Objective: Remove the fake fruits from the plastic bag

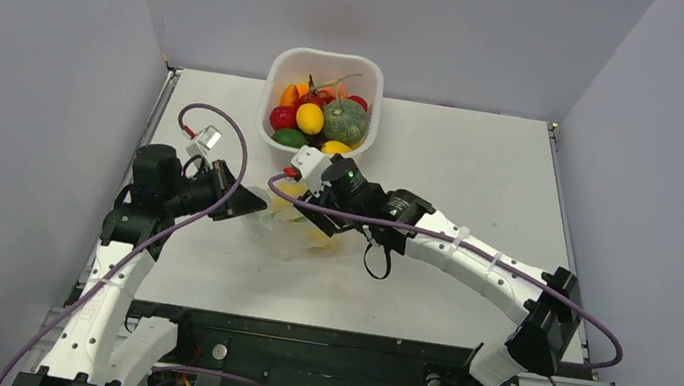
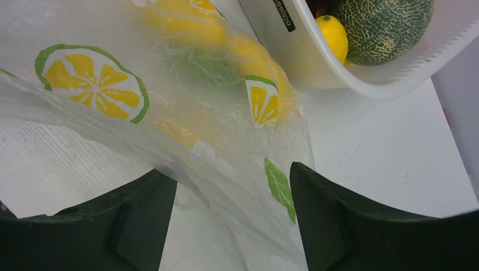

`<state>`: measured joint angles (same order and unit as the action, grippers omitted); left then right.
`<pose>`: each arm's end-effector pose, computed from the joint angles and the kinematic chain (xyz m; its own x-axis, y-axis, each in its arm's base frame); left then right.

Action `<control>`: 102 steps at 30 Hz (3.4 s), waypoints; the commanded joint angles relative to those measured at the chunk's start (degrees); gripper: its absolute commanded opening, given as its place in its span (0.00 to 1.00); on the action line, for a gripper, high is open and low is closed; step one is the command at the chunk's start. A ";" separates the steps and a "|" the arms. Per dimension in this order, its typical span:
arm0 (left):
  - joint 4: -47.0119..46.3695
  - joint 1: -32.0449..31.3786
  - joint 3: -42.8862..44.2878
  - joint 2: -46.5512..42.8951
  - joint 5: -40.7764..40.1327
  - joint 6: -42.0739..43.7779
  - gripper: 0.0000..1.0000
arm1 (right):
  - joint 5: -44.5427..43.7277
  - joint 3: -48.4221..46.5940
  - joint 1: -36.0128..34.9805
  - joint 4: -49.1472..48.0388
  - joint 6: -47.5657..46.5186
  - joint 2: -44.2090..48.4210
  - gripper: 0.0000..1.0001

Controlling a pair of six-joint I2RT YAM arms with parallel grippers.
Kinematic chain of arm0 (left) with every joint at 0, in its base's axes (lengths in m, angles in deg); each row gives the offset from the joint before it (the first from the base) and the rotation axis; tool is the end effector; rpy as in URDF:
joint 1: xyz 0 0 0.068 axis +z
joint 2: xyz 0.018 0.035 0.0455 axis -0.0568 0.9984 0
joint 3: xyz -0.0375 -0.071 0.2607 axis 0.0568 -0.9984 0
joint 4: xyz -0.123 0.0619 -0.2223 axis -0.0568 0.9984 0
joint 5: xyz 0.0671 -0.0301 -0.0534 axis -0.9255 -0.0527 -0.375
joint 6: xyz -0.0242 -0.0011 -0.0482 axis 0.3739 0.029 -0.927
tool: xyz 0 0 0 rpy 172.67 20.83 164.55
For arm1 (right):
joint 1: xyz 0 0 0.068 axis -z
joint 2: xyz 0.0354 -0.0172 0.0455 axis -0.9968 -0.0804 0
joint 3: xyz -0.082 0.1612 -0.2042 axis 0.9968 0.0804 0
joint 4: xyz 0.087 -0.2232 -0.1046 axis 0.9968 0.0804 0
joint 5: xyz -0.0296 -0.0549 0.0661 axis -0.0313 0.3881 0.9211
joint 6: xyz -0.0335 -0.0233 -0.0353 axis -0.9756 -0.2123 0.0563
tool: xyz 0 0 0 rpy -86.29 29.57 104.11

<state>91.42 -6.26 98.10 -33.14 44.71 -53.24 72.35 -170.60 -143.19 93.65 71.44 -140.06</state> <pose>0.1747 -0.0340 0.3190 -0.7636 -0.3793 -0.5225 0.2533 0.5684 -0.7828 0.1921 0.2942 0.3335 -0.1817 -0.6621 -0.7270 -0.8225 0.5075 -0.2566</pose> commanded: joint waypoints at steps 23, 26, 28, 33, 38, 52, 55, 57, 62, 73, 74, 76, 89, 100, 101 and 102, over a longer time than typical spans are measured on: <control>11.79 0.54 9.44 -10.92 -14.13 2.11 0.76 | 17.84 5.72 17.85 -11.55 49.12 6.91 0.00; 7.08 0.54 4.67 -13.97 -9.71 -4.68 0.76 | 19.66 9.09 18.09 -17.77 55.49 9.51 0.00; 2.07 0.54 -0.10 -15.55 -6.43 -9.63 0.76 | 19.71 8.55 17.80 -19.30 56.78 9.83 0.00; -4.89 0.27 -9.39 -19.32 -2.21 -16.04 0.76 | 20.39 4.61 17.22 -19.19 56.48 7.99 0.00; -3.58 -1.87 -8.37 -18.88 -3.92 -13.28 0.77 | 20.68 2.09 15.56 -19.25 57.07 6.09 0.00; -2.04 -37.50 -5.45 -5.02 -53.38 -17.89 0.74 | 20.20 -4.64 12.54 -20.02 58.58 3.15 0.00; -6.78 -37.59 -7.29 -3.86 -53.04 -19.30 0.75 | 21.00 -3.42 12.59 -20.01 57.96 3.80 0.00; -11.27 -37.60 -7.06 -2.08 -50.30 -19.42 0.75 | 21.39 -1.76 12.50 -19.95 56.73 4.39 0.00; -15.65 -37.61 -4.40 -0.12 -44.90 -15.01 0.75 | 16.12 -3.43 11.51 -6.77 45.19 4.42 0.21; -14.81 -37.59 -2.33 -2.00 -36.87 -8.51 0.83 | -4.77 3.04 5.94 9.29 37.41 16.82 0.75; -14.70 -37.59 -1.45 -1.13 -36.79 -8.37 0.83 | -5.62 3.41 5.28 10.20 37.93 17.42 0.78; -14.46 -37.60 -0.49 -0.43 -36.61 -8.04 0.83 | -8.24 4.69 3.65 10.92 40.41 19.37 0.81; -18.36 -37.56 -2.70 0.12 -35.29 -12.12 0.83 | -17.80 13.64 -13.74 -5.61 49.56 26.89 0.78; -24.22 -37.60 -6.03 -1.31 -33.52 -16.67 0.83 | -37.59 20.32 -28.65 -13.98 40.16 25.56 0.80; -24.63 -37.60 -6.13 -1.05 -32.44 -17.07 0.83 | -38.95 20.55 -30.04 -14.30 39.23 25.13 0.80; -25.93 -37.60 -6.51 -0.83 -31.77 -18.10 0.83 | -40.99 20.60 -30.55 -14.90 38.70 24.14 0.80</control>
<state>72.51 -43.66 91.74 -33.81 9.94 -68.51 42.27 -150.68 -170.11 84.38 114.52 -114.08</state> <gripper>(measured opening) 0.829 0.800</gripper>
